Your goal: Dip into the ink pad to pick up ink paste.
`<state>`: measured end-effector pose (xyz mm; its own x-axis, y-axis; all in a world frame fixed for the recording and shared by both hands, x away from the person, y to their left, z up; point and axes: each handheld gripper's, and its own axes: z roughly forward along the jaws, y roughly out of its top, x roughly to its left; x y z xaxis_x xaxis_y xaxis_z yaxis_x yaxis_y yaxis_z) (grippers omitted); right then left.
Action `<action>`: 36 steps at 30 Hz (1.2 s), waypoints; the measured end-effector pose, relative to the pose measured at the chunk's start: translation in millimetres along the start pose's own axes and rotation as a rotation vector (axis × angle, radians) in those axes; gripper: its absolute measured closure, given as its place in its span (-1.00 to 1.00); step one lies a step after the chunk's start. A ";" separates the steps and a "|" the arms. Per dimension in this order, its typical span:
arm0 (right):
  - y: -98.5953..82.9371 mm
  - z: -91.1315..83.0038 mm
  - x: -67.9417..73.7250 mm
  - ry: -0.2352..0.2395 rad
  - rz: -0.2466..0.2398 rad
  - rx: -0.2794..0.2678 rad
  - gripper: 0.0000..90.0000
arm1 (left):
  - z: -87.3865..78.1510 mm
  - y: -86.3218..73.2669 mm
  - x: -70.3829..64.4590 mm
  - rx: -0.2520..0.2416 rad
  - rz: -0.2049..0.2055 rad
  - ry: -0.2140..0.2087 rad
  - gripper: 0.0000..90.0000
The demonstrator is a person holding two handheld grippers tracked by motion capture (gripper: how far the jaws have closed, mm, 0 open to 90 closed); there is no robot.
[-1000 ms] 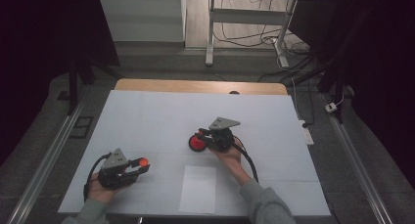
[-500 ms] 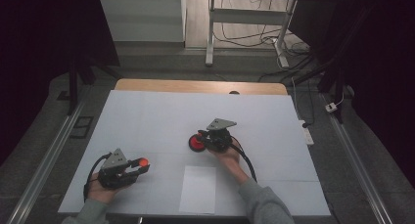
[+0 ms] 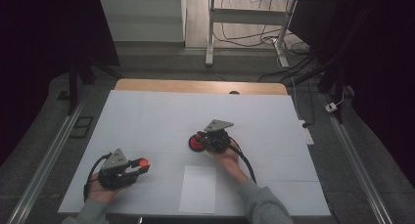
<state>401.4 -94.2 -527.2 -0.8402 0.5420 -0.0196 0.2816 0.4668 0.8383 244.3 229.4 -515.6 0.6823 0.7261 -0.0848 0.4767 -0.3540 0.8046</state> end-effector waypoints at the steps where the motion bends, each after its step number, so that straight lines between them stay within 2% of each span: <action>1: -0.3 -0.1 0.3 -0.003 -0.003 0.000 0.62 | -0.1 0.2 0.1 -0.002 -0.001 0.000 0.44; 14: -2.2 -0.1 2.8 -0.019 -0.012 -0.011 0.62 | -1.8 0.3 0.2 -0.007 -0.003 0.006 0.44; 27: -4.3 -0.1 1.2 -0.011 0.012 -0.025 0.63 | -3.3 0.4 0.0 -0.010 -0.003 0.008 0.44; 36: -5.1 -0.2 2.0 -0.015 0.007 -0.028 0.62 | -4.1 1.5 -1.3 -0.011 0.005 0.010 0.44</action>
<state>398.2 -95.6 -531.4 -0.8312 0.5556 -0.0216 0.2740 0.4432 0.8535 241.9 230.4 -512.0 0.6791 0.7301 -0.0753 0.4676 -0.3513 0.8112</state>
